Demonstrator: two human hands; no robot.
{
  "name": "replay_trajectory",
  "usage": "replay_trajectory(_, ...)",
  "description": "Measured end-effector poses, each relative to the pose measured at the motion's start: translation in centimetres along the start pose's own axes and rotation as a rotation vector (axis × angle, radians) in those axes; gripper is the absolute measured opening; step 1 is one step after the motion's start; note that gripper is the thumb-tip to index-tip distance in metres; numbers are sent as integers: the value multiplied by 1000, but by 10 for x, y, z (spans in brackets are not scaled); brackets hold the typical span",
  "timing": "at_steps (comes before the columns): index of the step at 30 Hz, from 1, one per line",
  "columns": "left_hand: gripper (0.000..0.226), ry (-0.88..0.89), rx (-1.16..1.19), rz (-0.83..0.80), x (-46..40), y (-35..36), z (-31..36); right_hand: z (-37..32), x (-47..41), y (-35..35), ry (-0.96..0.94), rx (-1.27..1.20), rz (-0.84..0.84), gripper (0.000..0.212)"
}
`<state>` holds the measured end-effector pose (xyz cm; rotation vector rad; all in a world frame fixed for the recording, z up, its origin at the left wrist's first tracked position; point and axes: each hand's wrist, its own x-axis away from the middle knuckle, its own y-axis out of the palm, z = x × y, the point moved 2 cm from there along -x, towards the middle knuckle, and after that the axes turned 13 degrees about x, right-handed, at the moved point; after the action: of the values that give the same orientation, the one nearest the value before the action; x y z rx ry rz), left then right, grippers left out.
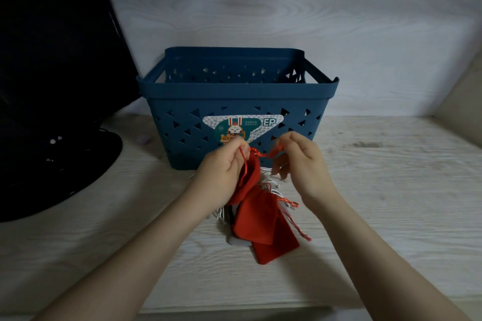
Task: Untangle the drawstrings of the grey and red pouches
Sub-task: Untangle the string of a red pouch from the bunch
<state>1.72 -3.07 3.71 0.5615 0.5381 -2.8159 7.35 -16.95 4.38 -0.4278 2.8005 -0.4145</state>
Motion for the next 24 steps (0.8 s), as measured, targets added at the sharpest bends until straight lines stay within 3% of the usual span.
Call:
replay_trajectory(4, 25, -9, 31, -41, 1, -5, 0, 1, 0, -8, 85, -82, -219, 27)
replay_trajectory(7, 23, -29, 49, -64, 1, -3, -1, 3, 2, -1, 37, -19, -302, 2)
replay_trajectory(9, 24, -24, 30, -72, 1, -1, 0, 5, 3, 3, -18, 63, -321, 11)
replay_trajectory(13, 29, -56, 51, -25, -2, -5, -8, 3, 2, 1, -79, 63, -312, 12)
replay_trajectory(16, 34, -187, 174, 21, -7, -13, -15, 5, -3, -10, -65, 2, -191, 25)
replay_trajectory(20, 32, -263, 261, -122, -7, -14, -12, 8, -4, -15, 67, -117, -130, 35)
replay_trajectory(24, 26, -250, 176, -208, -5, -11, -4, -1, -3, -10, -12, 76, -181, 16)
